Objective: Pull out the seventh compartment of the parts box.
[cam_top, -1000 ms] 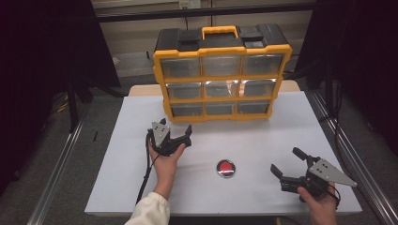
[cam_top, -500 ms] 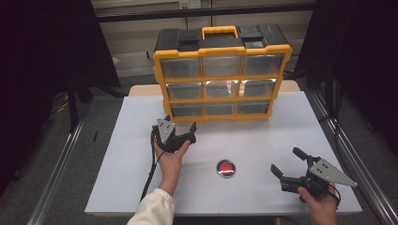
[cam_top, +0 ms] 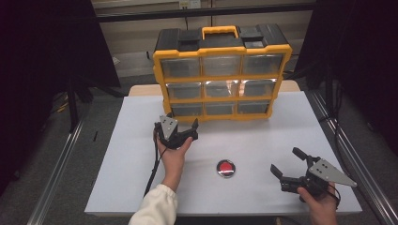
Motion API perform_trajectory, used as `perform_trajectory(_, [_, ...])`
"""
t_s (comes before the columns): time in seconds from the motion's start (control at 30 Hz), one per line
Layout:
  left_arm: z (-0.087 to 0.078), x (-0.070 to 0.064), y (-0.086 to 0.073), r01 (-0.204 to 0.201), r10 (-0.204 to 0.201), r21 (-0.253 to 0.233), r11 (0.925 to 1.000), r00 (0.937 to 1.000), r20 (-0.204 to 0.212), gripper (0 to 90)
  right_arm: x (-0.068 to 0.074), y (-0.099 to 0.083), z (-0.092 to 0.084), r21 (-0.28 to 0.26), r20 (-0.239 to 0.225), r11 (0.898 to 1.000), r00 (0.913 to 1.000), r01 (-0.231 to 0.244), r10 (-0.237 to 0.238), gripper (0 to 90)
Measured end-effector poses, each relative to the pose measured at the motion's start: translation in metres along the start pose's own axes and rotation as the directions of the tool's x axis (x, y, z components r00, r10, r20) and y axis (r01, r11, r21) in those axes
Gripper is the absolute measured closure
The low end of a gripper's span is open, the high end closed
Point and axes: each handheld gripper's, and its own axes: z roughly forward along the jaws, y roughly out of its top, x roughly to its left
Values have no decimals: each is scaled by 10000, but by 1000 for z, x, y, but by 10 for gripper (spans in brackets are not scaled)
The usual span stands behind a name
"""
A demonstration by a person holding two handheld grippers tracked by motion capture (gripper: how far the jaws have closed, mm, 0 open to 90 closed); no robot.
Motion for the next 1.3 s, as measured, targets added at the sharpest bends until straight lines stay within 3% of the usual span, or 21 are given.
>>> perform_trajectory(0.83, [19, 0, -2, 251, -243, 166, 9995, 9987, -445, 24, 0, 0, 0, -13, -38, 10000, 10000, 3, -3, 17])
perform_trajectory(0.9, [19, 0, -1, 252, -238, 217, 9994, 9977, -631, 24, 0, 0, 0, -23, -13, 10000, 10000, -71, 71, 17])
perform_trajectory(1.3, [28, -1, -2, 258, -251, 108, 9996, 9978, -611, 25, 0, 0, 0, -31, -14, 10000, 10000, -65, 65, 17])
